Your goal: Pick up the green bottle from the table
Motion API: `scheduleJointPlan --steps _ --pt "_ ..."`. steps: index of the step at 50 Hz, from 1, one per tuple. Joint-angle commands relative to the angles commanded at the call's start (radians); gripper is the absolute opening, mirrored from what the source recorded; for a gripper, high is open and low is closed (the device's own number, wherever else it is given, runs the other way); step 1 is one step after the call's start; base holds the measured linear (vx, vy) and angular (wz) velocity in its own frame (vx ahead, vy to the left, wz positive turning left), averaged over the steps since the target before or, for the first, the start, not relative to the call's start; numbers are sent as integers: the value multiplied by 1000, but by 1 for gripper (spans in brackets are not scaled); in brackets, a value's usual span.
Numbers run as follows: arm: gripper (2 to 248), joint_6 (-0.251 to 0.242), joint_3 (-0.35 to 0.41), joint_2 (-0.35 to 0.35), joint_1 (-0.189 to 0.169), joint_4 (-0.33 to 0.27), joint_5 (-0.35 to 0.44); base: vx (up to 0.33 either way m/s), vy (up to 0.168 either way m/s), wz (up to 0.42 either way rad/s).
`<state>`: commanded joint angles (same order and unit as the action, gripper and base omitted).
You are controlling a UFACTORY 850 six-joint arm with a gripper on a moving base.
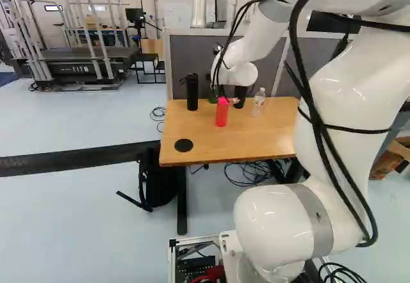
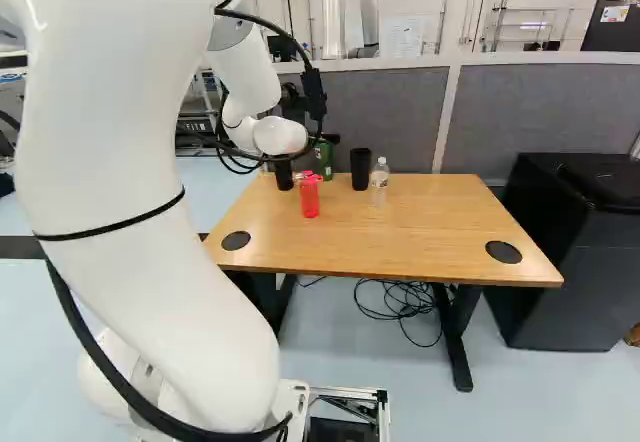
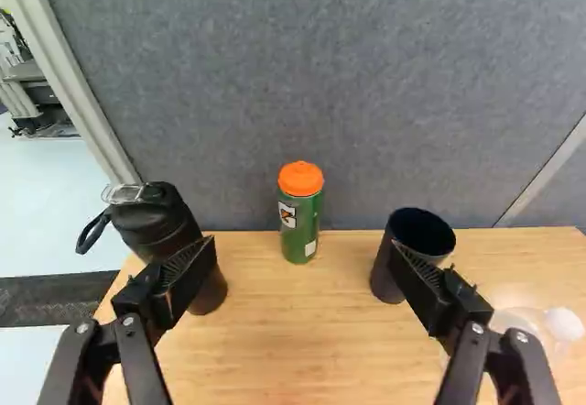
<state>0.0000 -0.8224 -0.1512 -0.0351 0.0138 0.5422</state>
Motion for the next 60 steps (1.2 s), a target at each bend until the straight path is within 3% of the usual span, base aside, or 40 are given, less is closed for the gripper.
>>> scheduleJointPlan --steps 13,48,60 --pt "247 0 -73 -39 -1 12 -75 0 0 0" --pt "247 0 -270 -147 2 52 -374 0 0 0" --pt "247 0 -338 -202 3 56 -403 0 0 0"
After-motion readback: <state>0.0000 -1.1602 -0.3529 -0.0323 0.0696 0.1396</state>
